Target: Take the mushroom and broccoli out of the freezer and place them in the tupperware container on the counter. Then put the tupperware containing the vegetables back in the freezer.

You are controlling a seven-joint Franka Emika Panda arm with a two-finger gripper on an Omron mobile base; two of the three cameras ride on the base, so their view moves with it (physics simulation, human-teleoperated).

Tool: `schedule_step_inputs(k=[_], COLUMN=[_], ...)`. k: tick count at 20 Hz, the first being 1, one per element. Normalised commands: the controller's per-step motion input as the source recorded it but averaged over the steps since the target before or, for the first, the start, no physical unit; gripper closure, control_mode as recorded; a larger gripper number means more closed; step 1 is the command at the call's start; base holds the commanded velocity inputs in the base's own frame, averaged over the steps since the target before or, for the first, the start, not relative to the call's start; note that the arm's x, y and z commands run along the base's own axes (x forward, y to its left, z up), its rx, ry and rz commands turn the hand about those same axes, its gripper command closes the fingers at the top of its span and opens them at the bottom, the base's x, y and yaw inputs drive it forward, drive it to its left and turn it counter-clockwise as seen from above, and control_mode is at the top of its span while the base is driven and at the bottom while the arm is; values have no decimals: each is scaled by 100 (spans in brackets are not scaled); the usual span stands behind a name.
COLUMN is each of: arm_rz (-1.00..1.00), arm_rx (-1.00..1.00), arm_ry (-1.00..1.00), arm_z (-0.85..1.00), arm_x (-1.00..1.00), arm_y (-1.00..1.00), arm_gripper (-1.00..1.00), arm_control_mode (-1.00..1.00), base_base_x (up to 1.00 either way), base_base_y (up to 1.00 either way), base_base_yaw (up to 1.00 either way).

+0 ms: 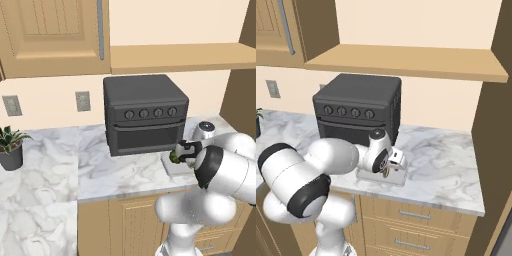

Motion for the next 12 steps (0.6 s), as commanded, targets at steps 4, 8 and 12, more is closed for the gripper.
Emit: schedule_step_inputs(k=[4,8,12], arm_rz=[0,0,0], arm_rx=[1,4,1], arm_ry=[-3,-8,0], arm_z=[26,42,12], arm_x=[-6,-60,-14], arm_y=[-8,-38,-38], arm_gripper=[-100,-100,-100], arm_control_mode=[-100,-100,-100], base_base_x=[0,0,0], base_base_y=[0,0,0], base_base_yaw=[0,0,0])
